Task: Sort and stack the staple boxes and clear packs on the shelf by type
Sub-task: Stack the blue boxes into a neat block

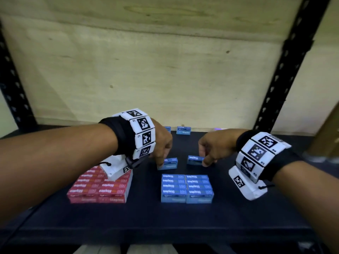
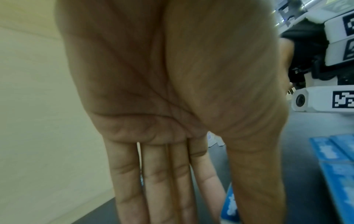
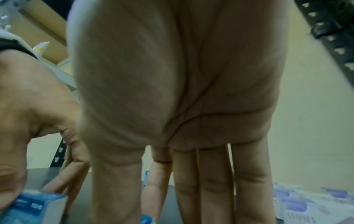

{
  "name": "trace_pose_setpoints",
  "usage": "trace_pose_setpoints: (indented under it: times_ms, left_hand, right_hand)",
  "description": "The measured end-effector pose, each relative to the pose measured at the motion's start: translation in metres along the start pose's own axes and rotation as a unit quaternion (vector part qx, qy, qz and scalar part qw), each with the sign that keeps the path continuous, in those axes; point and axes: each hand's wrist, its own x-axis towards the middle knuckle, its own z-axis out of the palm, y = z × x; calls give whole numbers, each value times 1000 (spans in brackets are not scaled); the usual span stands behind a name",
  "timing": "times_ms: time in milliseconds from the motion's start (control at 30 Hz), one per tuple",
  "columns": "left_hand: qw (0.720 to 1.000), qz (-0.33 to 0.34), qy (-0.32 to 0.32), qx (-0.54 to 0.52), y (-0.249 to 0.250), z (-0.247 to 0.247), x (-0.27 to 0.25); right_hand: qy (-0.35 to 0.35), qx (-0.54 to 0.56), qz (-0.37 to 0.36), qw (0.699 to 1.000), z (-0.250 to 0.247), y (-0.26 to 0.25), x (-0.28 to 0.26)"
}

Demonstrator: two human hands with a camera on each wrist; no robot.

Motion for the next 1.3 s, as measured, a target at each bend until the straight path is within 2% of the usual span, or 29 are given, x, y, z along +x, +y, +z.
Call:
trace_pose_setpoints:
  times_ms: [367, 500, 700, 1167, 1300]
  left_hand:
    - [997, 20, -56, 43, 12, 15, -36]
    - [996, 52, -75, 13, 5, 12, -37]
    - [992, 81, -95, 16, 6, 11, -29]
    - [990, 75, -118, -1, 16, 9, -21]
    - [993, 62, -98, 8, 18, 10, -21]
  right_hand:
    - [-33, 18, -29, 999, 10, -3, -41]
    - [-72, 44, -42, 996, 7, 5, -42]
    - [-82, 31, -63, 994, 7, 4, -29]
    - [-98, -2, -60, 993, 7, -6, -14]
    - [-97, 1, -53, 994, 8, -7, -14]
